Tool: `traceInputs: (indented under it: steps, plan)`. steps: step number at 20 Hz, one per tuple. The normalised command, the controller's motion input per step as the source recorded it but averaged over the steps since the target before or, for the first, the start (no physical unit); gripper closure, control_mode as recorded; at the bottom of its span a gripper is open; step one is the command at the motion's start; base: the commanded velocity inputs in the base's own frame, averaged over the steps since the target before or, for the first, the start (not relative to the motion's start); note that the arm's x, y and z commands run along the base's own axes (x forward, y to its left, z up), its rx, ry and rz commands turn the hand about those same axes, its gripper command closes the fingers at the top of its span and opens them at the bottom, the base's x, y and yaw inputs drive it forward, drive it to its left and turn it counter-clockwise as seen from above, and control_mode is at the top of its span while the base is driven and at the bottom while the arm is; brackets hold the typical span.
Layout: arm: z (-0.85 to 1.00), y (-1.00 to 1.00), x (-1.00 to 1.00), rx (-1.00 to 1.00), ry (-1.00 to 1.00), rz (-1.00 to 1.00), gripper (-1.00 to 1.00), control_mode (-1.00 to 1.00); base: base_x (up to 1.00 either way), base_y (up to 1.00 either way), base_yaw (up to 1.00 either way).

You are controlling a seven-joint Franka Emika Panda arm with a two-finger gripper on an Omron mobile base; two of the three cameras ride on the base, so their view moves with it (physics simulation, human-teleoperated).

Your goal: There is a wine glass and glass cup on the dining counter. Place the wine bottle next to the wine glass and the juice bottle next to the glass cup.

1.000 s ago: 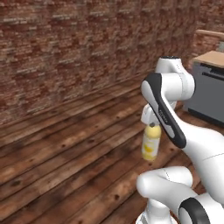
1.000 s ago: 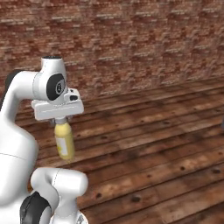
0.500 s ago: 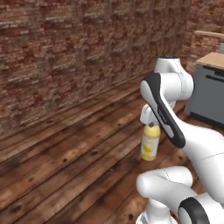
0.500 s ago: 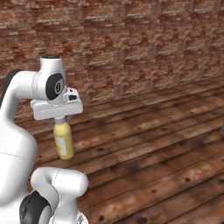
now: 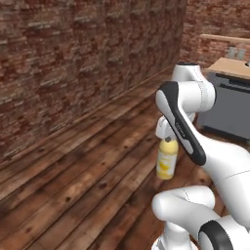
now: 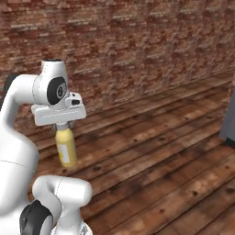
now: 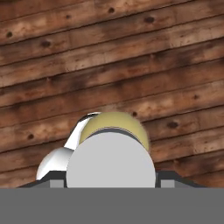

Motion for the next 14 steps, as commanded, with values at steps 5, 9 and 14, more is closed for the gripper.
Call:
traceInputs:
  steps: [5,9,14]
  plan:
    - [0.00,0.00,0.00,0.00,0.00,0.00,1.00,1.00,0.64,0.15,-0.31]
    - [0.00,0.00,0.00,0.00,0.00,0.00,1.00,1.00,0.59,0.08,-0.32]
    - [0.00,0.00,0.00,0.00,0.00,0.00,1.00,1.00,0.55,0.01,-0.32]
